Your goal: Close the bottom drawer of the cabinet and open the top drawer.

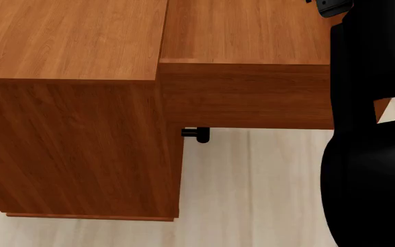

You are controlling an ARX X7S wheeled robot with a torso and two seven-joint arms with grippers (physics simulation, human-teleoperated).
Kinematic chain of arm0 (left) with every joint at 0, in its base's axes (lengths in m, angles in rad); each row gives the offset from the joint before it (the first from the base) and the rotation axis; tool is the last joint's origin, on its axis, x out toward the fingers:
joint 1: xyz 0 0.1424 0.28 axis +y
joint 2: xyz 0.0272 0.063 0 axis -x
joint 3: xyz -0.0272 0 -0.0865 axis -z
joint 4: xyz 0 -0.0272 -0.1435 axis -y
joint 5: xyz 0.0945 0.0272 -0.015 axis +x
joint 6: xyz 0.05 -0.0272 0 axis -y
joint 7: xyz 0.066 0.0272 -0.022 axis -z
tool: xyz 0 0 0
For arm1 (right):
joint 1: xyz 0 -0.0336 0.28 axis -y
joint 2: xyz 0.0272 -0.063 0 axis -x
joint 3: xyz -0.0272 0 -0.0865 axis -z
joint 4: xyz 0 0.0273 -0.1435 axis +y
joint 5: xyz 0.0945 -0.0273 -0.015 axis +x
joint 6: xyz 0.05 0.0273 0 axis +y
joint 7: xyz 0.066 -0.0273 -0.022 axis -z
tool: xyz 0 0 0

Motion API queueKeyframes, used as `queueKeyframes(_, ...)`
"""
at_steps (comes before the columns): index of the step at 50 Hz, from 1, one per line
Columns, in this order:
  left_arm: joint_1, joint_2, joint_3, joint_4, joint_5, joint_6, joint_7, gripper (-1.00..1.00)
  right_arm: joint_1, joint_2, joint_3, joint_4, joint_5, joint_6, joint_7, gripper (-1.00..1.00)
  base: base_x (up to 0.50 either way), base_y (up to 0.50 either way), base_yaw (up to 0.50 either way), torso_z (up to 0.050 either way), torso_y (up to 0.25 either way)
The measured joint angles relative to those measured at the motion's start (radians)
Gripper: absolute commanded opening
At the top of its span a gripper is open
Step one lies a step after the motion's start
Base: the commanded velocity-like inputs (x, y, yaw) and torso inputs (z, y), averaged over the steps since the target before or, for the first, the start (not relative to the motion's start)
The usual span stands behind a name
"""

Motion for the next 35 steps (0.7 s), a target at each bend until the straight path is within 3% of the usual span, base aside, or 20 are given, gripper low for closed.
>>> queueKeyframes(35, -0.039, -0.032, -0.025, 0.035, -0.07, -0.022, -0.036, 1.0, 0.133, -0.007, -0.069, 0.0, -0.048, -0.001, -0.022, 1.0, 0.0, 0.0, 0.0, 0.0, 0.0)
